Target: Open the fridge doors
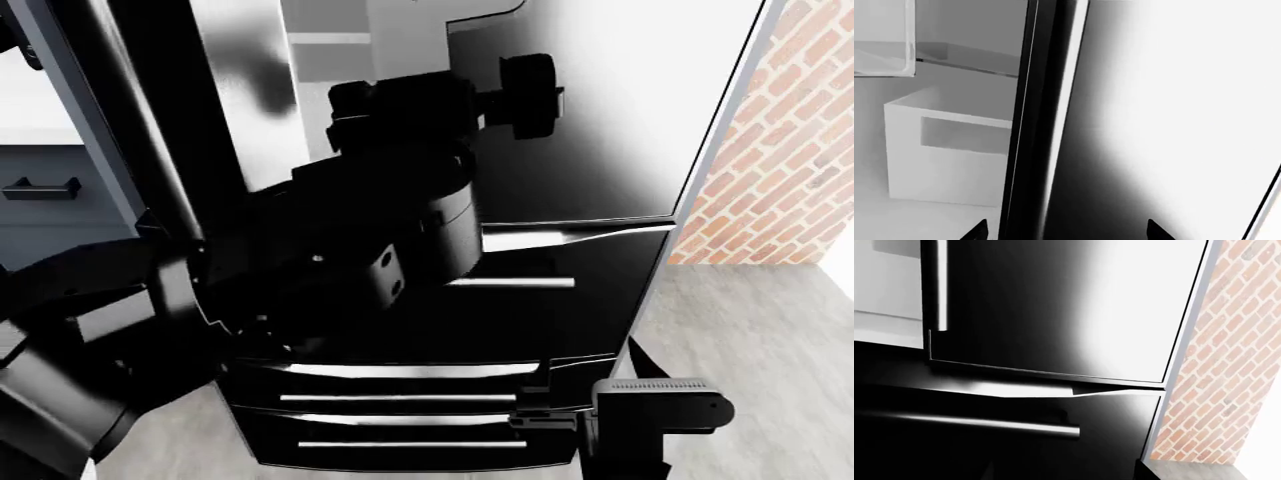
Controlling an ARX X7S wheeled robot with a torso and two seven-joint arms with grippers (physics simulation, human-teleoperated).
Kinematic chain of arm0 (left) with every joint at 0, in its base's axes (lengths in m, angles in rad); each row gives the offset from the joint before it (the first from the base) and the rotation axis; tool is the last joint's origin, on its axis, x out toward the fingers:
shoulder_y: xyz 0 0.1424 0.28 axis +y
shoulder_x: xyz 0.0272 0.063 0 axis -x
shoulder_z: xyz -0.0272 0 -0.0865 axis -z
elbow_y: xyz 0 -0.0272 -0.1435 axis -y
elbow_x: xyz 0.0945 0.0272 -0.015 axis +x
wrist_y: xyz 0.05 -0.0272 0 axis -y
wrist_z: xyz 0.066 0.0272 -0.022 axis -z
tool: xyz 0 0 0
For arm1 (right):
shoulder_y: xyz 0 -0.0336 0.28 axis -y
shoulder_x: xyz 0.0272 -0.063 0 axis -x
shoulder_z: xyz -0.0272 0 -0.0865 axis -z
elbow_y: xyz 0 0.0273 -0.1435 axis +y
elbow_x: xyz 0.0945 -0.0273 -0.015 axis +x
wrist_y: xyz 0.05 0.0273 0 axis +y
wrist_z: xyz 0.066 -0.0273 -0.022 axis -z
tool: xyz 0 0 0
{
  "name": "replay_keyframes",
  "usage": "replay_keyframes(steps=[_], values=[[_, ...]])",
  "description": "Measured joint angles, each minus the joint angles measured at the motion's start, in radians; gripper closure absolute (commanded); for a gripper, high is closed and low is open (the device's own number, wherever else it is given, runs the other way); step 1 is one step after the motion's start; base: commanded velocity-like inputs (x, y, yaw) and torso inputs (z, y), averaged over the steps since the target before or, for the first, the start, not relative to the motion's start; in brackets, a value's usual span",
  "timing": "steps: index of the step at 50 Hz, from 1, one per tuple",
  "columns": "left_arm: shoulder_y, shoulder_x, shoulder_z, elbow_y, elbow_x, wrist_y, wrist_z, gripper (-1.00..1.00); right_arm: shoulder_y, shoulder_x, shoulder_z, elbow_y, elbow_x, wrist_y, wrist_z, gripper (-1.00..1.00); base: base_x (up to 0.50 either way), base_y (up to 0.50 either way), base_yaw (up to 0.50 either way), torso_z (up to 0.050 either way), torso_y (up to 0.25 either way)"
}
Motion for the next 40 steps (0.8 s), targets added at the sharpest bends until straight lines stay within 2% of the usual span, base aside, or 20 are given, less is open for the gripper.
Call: replay_keyframes(steps=[24,40], values=[[-0.036,0.122,0.015,-0.359,-0.001,-0.002,0.081,-1.00,0.002,0.008,-0.009,-0.003,0.007,0.001,0.002,-1.00,0.00,0.00,0.00,0.000,0.000],[-0.090,0.157,0.196,-0.551,-0.145,0.093,0.141,-1.00,0.006,0.011,-0.015,0.001,0.011,-0.003,0.002,-1.00,0.00,0.00,0.00,0.000,0.000]])
